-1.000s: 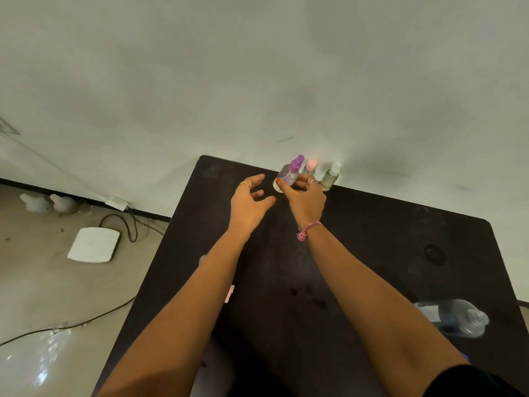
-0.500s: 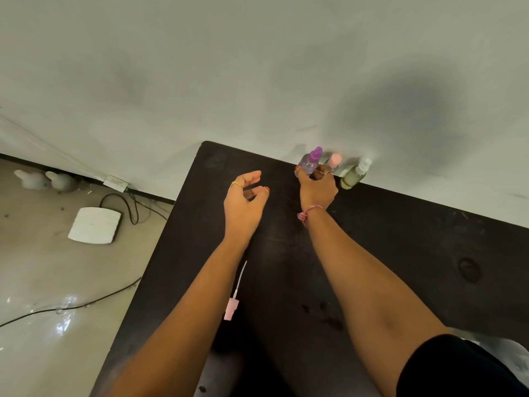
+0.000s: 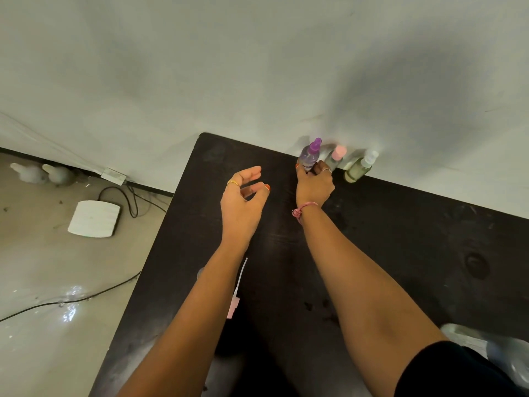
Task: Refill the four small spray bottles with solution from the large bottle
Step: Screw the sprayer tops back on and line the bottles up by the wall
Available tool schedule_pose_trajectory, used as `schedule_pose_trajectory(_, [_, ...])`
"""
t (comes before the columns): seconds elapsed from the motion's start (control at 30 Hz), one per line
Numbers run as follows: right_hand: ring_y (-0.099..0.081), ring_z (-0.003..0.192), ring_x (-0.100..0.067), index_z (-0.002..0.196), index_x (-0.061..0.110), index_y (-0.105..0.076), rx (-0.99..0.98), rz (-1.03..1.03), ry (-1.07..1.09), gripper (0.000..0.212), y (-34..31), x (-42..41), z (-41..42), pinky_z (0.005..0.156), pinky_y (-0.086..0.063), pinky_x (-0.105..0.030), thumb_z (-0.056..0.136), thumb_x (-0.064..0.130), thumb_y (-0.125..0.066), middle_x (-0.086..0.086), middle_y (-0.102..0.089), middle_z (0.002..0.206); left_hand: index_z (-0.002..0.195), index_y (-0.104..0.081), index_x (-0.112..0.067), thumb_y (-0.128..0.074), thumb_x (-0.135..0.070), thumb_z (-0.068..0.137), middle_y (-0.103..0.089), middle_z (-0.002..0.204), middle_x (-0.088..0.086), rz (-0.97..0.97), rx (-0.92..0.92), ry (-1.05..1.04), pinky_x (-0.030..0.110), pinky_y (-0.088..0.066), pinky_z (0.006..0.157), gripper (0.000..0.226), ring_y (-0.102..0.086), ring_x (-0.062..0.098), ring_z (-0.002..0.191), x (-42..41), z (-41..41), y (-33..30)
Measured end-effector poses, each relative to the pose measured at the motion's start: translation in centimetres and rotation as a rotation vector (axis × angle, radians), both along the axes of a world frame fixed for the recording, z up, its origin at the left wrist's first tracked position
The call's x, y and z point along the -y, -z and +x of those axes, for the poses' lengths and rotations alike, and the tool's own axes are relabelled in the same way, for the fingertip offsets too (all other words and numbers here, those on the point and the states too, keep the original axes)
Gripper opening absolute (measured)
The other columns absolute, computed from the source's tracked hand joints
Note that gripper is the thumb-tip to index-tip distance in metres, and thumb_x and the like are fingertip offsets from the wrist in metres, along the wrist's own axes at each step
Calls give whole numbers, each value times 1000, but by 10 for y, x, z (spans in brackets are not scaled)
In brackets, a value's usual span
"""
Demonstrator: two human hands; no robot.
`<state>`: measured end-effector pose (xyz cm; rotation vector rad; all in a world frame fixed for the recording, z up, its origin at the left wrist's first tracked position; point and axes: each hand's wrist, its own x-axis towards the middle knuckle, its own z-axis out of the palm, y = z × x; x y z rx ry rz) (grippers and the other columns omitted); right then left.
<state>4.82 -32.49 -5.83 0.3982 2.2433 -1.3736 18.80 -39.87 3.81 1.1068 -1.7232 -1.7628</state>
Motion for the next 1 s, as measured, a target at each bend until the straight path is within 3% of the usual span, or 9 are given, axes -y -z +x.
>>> schedule_pose_trajectory(0.07, [-62,103,-17,128,-1,-50,-116,-27,109,43,-16,6,3,75,-46,-13,89,11,-61,-13,-64,108,120,-59,-20,-66,-8,87,-58,107,-20,-19,-15,2,9,-50,81,36,-59,-14,90,0,2,-3])
schedule_pose_trajectory(0.13, [-61,97,-8,127,4,-54,-281,-27,155,45,-25,7,9,77,-42,-8,84,12,-69,-10,-65,116,120,-59,-19,-66,-8,87,-58,107,-19,-27,-31,-7,7,-49,80,35,-59,-14,90,1,4,-8])
schedule_pose_trajectory(0.27, [-65,98,-12,123,5,-57,-300,-66,103,40,-27,-6,35,79,-48,-11,85,7,-67,-10,-66,115,119,-59,-20,-65,-8,87,-59,109,-16,-53,-48,-11,7,-48,79,34,-60,-13,91,3,13,-17])
schedule_pose_trajectory(0.4, [-65,96,-8,118,5,-61,-385,-90,-20,33,-33,-22,64,78,-46,-3,85,7,-67,-7,-68,109,117,-58,-23,-66,-9,87,-60,110,-14,-82,-39,-23,6,-48,78,33,-60,-14,89,4,30,-25])
schedule_pose_trajectory(0.57, [-64,89,-2,114,7,-64,-426,-114,-135,29,-46,-45,109,80,-46,-4,85,8,-67,-2,-68,103,116,-59,-23,-65,-10,88,-62,110,-11,-94,-28,-54,13,-51,81,32,-62,0,96,-2,62,-29])
schedule_pose_trajectory(0.67, [-61,89,3,115,11,-64,-421,-121,-303,29,-47,-61,139,84,-47,-7,87,8,-65,4,-66,106,117,-60,-20,-65,-9,88,-63,112,-7,-104,-24,-65,17,-52,84,32,-63,4,97,-6,86,-26])
schedule_pose_trajectory(0.83, [-62,97,-4,106,14,-70,-632,-64,-705,25,-37,-89,185,89,-50,-20,86,2,-62,3,-65,109,118,-60,-19,-64,-7,88,-64,112,-4,-100,-1,-123,20,-53,86,33,-64,7,99,-13,128,-15])
schedule_pose_trajectory(0.93, [-56,103,-5,121,21,-64,-618,90,-1065,36,-37,-94,204,93,-47,-21,90,6,-53,6,-52,131,119,-60,-18,-63,-7,89,-65,112,-3,-100,3,-160,19,-53,85,32,-64,8,100,-18,149,-11])
schedule_pose_trajectory(1.0, [-51,116,-15,132,26,-53,-653,259,-1317,47,-36,-92,211,97,-47,-28,91,3,-50,7,-36,146,120,-60,-17,-63,-8,90,-65,112,-4,-110,16,-186,19,-53,86,31,-64,9,100,-20,158,-9])
